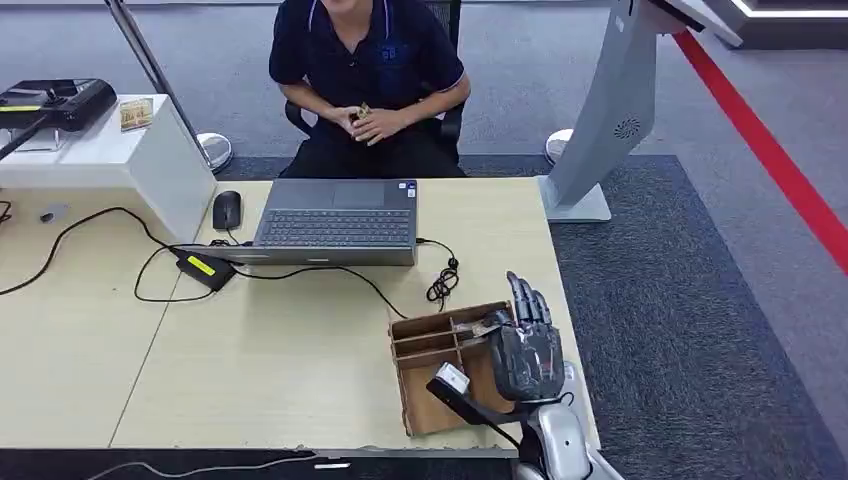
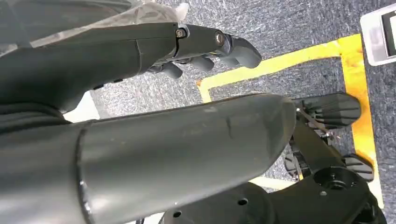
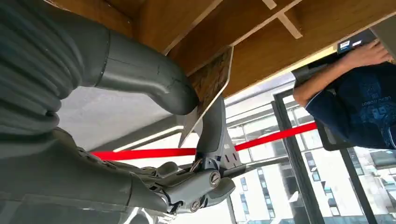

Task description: Pass the card to the sensor for recognition and then transmit it.

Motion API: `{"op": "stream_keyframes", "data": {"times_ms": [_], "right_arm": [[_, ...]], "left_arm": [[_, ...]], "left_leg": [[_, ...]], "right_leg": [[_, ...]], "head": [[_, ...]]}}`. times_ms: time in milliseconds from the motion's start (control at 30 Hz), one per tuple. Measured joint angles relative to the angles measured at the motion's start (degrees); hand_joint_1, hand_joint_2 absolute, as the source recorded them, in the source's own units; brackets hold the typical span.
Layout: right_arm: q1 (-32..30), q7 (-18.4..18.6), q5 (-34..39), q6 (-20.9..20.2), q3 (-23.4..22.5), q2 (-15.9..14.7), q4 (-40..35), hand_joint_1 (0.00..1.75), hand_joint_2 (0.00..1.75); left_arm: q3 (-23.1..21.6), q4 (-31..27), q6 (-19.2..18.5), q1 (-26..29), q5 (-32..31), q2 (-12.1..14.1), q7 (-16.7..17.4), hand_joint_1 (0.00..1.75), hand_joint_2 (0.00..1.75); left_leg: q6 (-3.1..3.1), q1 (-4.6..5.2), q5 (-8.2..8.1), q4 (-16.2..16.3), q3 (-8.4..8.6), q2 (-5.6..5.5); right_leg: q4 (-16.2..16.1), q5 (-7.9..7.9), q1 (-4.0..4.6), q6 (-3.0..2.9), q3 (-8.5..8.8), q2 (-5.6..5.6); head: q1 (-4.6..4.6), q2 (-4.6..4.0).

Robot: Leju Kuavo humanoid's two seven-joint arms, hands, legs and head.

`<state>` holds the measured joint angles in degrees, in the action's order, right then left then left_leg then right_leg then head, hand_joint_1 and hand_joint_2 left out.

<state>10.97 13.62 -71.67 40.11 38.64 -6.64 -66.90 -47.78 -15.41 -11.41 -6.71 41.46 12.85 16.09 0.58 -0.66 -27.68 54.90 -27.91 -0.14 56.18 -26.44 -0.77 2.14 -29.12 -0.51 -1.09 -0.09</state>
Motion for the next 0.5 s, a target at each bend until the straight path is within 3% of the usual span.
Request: {"op": "stream_keyframes", "data": {"times_ms": [400,500], "right_arm": [[0.0,0.1,-0.9,0.0,0.1,-0.1,-0.4,1.75,1.75],[-1.1,-0.4,-2.1,0.1,-1.2,-0.2,-3.5,1.75,1.75]], "left_arm": [[0.0,0.0,0.0,0.0,0.8,0.0,0.0,0.0,0.0],[0.0,0.0,0.5,0.0,1.9,0.0,0.0,0.0,0.0]], "left_leg": [[0.0,0.0,0.0,0.0,0.01,0.0],[0.0,0.0,0.0,0.0,0.0,0.0]], "right_leg": [[0.0,0.0,0.0,0.0,-0.01,0.0],[0.0,0.0,0.0,0.0,0.0,0.0]], "head": [[0.0,0.0],[-0.02,0.0]]}}
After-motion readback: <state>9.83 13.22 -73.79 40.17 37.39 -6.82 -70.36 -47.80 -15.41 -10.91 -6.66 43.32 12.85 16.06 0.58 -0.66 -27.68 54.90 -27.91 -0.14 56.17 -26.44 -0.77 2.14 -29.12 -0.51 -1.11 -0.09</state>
